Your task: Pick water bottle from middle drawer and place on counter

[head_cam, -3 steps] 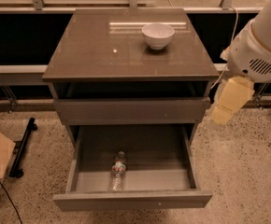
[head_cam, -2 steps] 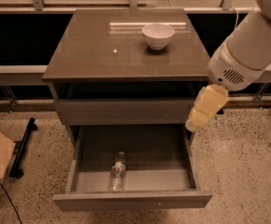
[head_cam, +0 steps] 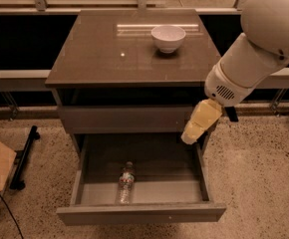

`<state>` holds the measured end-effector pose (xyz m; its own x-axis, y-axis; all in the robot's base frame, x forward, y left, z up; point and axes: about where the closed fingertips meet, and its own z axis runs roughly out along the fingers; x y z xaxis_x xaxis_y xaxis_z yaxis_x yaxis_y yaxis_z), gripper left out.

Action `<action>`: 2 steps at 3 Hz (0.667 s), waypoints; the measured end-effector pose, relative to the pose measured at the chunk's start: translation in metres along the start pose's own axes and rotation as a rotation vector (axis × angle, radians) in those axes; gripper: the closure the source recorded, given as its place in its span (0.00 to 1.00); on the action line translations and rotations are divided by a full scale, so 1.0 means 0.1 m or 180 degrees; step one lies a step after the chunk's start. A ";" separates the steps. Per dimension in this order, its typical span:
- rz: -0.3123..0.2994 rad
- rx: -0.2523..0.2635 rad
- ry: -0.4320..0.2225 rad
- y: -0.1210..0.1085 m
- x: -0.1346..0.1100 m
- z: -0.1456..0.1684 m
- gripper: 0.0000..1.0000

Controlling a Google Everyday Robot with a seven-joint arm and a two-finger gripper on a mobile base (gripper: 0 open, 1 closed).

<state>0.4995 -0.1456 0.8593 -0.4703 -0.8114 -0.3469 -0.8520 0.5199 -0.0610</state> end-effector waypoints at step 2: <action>0.0312 -0.0102 -0.0037 -0.04 -0.07 0.36 0.00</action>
Offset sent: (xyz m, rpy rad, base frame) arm 0.0523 0.0349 -0.0856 0.1644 0.1151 -0.2531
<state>0.5144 -0.1321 0.8280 -0.5494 -0.7537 -0.3606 -0.8089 0.5879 0.0037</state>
